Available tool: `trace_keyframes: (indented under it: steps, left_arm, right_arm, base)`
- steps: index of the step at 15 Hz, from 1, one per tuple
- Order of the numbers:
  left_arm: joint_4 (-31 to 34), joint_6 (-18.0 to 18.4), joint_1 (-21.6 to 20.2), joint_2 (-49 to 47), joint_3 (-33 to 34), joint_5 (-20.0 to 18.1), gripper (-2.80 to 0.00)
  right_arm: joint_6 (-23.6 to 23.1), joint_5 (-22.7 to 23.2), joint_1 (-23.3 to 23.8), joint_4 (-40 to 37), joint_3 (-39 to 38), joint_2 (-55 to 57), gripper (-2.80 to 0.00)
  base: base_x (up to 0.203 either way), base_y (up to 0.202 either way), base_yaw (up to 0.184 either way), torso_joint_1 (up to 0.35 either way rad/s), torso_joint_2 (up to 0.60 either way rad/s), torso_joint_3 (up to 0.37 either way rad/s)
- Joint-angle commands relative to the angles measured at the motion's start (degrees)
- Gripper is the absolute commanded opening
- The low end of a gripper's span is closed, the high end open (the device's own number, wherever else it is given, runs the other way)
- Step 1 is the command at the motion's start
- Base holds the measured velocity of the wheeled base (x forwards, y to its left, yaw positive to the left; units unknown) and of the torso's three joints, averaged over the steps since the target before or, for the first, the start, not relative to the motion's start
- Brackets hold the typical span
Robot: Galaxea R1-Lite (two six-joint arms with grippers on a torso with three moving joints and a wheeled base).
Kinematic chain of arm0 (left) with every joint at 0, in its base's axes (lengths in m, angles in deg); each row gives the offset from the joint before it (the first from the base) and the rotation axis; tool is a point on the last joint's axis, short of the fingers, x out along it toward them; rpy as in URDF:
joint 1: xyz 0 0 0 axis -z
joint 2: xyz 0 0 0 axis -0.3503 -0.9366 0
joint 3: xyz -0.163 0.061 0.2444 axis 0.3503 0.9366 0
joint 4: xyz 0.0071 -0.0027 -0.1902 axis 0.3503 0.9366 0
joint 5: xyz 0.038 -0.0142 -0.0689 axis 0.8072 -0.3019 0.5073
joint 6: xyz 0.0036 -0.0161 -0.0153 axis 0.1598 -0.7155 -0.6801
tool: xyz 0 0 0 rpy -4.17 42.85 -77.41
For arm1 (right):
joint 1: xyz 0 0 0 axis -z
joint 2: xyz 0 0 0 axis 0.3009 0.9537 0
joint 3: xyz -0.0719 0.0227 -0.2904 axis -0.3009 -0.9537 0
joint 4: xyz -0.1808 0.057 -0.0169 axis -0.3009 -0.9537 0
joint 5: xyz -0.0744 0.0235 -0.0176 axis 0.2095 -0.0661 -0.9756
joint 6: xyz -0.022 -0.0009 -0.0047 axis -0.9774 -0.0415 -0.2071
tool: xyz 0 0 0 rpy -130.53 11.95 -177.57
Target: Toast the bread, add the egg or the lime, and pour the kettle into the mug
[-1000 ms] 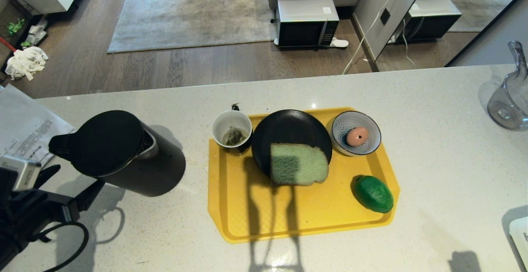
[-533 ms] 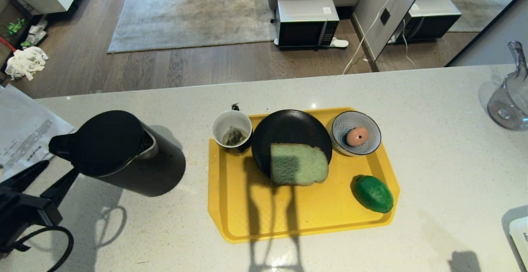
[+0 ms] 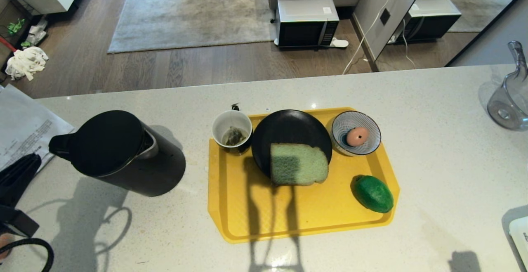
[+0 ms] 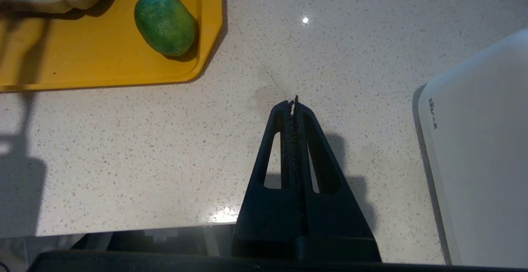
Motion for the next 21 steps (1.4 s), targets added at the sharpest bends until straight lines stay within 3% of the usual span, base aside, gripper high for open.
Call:
trace_keyframes:
  steps: [1,6,7,9,11,13,18,21]
  left_arm:
    - [9.0,0.3,1.1,11.6,-3.1,0.0,-2.80]
    - [54.4,5.4,7.3,28.5,-24.0,1.0,-2.80]
    - [59.8,6.8,7.9,31.5,-26.2,1.2,-2.80]
    - [63.5,8.3,11.0,36.0,-27.8,2.7,-2.80]
    - [64.3,11.2,15.0,39.6,-28.4,10.2,-2.80]
    - [65.3,14.6,15.7,43.1,-29.3,16.5,-2.80]
    - [70.9,18.3,16.0,52.4,-31.5,22.1,-2.80]
    - [75.2,19.3,17.0,59.0,-29.1,26.0,-2.80]
  right_arm:
    - [0.0,0.0,0.0,0.0,0.0,0.0,-2.80]
    - [0.0,0.0,0.0,0.0,0.0,0.0,-2.80]
    - [0.0,0.0,0.0,0.0,0.0,0.0,-2.80]
    - [0.0,0.0,0.0,0.1,0.0,0.0,-2.80]
    - [0.0,0.0,0.0,0.1,0.0,0.0,-2.80]
    - [0.0,0.0,0.0,0.1,0.0,0.0,-2.80]
    - [0.0,0.0,0.0,0.0,0.0,0.0,-2.80]
    - [0.0,0.0,0.0,0.0,0.0,0.0,-2.80]
  base:
    - [0.000,0.000,0.000,0.000,0.00,0.000]
    - [0.000,0.000,0.000,0.000,0.00,0.000]
    - [0.000,0.000,0.000,0.000,0.00,0.000]
    - [0.000,0.000,0.000,0.000,0.00,0.000]
    - [0.000,0.000,0.000,0.000,0.00,0.000]
    - [0.000,0.000,0.000,0.000,0.00,0.000]
    - [0.000,0.000,0.000,0.000,0.00,0.000]
    - [0.000,0.000,0.000,0.000,0.00,0.000]
